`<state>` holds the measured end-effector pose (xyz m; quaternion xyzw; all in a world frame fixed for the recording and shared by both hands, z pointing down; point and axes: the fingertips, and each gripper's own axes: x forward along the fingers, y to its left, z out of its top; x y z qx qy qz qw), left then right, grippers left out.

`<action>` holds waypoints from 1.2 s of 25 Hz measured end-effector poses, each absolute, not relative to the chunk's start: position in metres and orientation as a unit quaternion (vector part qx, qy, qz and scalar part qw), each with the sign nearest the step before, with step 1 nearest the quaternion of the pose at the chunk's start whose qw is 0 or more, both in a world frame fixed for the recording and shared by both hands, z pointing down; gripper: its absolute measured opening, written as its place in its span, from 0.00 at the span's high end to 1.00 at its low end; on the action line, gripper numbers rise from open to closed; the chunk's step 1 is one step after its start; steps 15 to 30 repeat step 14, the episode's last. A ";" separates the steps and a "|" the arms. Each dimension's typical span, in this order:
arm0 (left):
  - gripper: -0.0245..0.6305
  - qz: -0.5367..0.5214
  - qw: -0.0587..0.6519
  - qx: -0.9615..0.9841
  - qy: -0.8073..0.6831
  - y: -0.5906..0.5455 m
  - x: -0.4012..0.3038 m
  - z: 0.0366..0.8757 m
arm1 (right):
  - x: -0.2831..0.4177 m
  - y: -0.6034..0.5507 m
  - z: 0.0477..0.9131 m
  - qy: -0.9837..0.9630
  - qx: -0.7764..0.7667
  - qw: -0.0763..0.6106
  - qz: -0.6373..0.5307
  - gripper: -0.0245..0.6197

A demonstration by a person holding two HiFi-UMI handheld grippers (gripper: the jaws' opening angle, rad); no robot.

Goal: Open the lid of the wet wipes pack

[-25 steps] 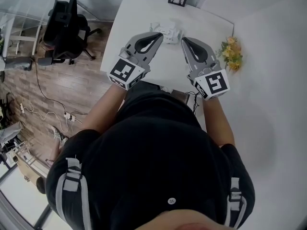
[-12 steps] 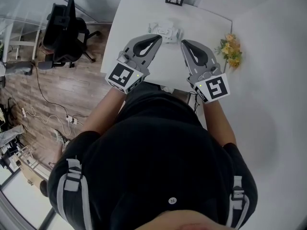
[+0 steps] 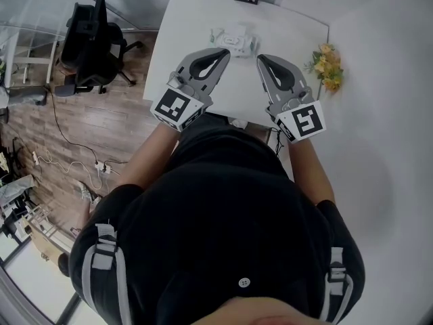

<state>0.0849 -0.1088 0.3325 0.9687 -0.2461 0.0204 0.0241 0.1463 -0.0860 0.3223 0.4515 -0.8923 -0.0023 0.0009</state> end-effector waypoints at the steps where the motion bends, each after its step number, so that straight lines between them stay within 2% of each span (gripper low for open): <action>1: 0.95 0.019 0.024 0.969 -0.246 -0.108 0.085 0.332 | 0.147 -0.085 0.322 -0.892 0.451 0.001 -0.003 0.95; 30: 0.95 0.016 0.025 0.968 -0.249 -0.107 0.088 0.329 | 0.150 -0.084 0.321 -0.893 0.451 0.002 -0.006 0.95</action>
